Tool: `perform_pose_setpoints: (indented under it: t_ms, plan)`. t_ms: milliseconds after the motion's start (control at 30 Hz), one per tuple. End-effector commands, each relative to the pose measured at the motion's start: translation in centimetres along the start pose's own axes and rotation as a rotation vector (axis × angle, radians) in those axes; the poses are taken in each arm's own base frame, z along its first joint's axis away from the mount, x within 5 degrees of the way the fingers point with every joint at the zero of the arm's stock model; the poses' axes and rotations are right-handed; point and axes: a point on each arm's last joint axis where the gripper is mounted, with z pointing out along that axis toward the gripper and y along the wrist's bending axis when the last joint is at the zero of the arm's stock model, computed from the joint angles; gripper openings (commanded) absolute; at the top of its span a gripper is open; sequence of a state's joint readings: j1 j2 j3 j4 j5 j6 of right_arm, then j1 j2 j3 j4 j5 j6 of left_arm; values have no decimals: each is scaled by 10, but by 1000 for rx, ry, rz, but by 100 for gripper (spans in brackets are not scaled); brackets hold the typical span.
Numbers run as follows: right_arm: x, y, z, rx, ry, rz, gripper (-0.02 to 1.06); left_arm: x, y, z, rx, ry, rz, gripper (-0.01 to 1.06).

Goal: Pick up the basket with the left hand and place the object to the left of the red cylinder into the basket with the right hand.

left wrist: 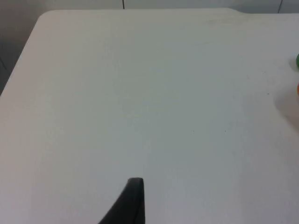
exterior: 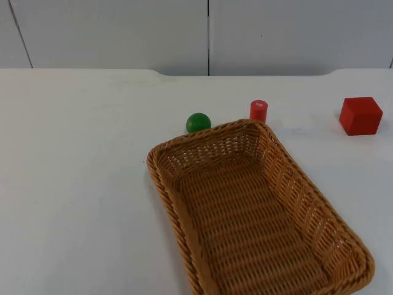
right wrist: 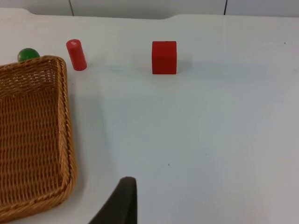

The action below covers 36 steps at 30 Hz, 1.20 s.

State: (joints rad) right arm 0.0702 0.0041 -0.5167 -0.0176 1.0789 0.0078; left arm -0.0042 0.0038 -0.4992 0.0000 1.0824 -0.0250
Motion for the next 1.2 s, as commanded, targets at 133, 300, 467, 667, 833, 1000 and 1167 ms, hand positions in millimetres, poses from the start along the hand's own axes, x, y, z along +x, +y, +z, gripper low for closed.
perform_pose_setpoints:
  t_ms: [133, 300, 467, 667, 833, 1000, 1167]
  plan:
    - [-33, 0, -7, 9, -43, 2, 105, -18, -4, 4, 35, 28, -62, 105]
    - [-71, 0, 11, 6, 2, 2, 105, -48, -6, 24, 48, 118, -79, 105]
    - [-106, 0, 43, 3, 70, 2, 105, -78, -8, 53, 56, 223, -98, 105]
    - [-129, 1, 100, 1, 216, 1, 105, -107, -9, 95, 49, 330, -105, 105]
    - [-126, 1, 139, 0, 331, 0, 105, -109, -9, 122, 48, 401, -118, 105]
    - [-119, 2, 166, -2, 436, 1, 105, -106, -12, 137, 72, 464, -120, 105]
    - [-116, 3, 177, -13, 467, 18, 105, -108, -12, 140, 77, 447, -126, 105]
